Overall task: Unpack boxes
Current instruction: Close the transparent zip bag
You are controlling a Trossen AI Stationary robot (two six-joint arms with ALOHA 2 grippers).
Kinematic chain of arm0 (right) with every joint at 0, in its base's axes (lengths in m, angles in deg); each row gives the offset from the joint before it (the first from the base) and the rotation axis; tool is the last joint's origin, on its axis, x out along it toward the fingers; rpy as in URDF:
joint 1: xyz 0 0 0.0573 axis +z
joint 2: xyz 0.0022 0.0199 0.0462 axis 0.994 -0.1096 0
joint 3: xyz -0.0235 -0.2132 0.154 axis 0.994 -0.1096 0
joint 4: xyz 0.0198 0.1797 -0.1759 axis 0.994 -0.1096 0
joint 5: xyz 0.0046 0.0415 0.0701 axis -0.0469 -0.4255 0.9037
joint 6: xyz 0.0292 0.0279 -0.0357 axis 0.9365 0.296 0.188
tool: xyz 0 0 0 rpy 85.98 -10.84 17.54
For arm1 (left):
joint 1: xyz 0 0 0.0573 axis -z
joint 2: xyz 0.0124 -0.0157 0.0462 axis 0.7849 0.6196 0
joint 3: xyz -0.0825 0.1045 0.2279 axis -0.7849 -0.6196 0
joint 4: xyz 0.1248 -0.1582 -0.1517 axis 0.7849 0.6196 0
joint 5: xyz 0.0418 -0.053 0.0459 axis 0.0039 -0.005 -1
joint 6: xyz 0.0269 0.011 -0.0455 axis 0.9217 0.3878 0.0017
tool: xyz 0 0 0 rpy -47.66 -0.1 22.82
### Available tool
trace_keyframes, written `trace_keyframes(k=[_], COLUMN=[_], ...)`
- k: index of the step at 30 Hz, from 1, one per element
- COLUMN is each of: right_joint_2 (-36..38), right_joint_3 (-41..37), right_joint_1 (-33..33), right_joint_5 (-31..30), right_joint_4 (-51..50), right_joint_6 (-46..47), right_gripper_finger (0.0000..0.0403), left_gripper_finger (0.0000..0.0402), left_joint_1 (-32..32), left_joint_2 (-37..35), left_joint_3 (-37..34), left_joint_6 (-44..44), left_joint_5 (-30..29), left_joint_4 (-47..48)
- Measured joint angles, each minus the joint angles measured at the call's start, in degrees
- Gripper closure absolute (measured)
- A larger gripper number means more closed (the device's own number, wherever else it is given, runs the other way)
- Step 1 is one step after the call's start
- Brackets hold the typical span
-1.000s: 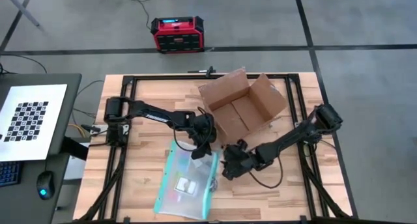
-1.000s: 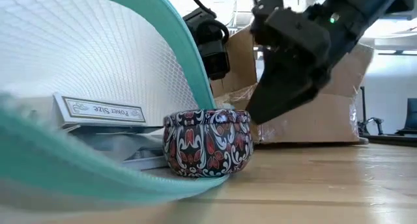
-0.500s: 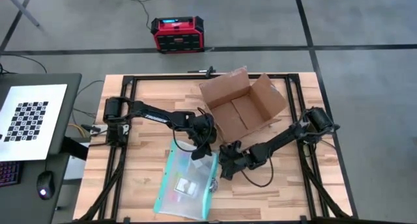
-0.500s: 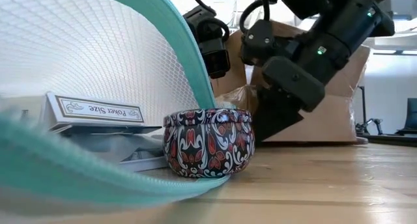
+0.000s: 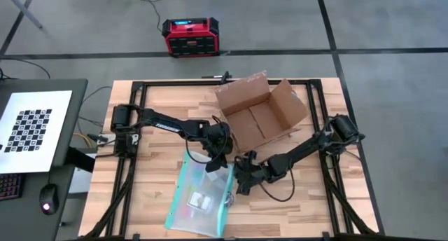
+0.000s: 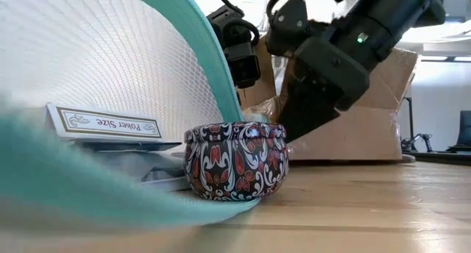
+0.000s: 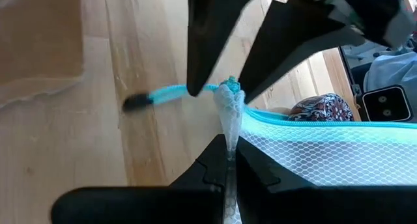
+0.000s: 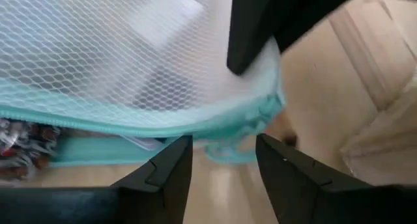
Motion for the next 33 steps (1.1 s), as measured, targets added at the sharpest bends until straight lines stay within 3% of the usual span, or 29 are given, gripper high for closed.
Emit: trace_keyframes(k=[8,14,33], right_joint_2=[-0.15,-0.15,-0.04], right_joint_3=[0.0,0.0,0.04], right_joint_1=[-3.39,-3.57,-1.72], right_joint_5=[0.29,6.17,6.78], right_joint_4=[0.11,-0.03,-1.57], right_joint_6=[-1.06,0.65,5.56], right_gripper_finger=[0.0267,0.0388,0.0402], left_gripper_finger=[0.0401,0.0401,0.0401], left_joint_1=[0.0,-0.02,0.24], left_joint_2=[0.0,0.0,0.02], left_joint_3=[0.0,0.0,0.0], left_joint_6=[-0.02,0.06,-3.66], left_joint_5=[-0.02,-1.0,1.13], left_joint_4=[0.13,0.06,-4.93])
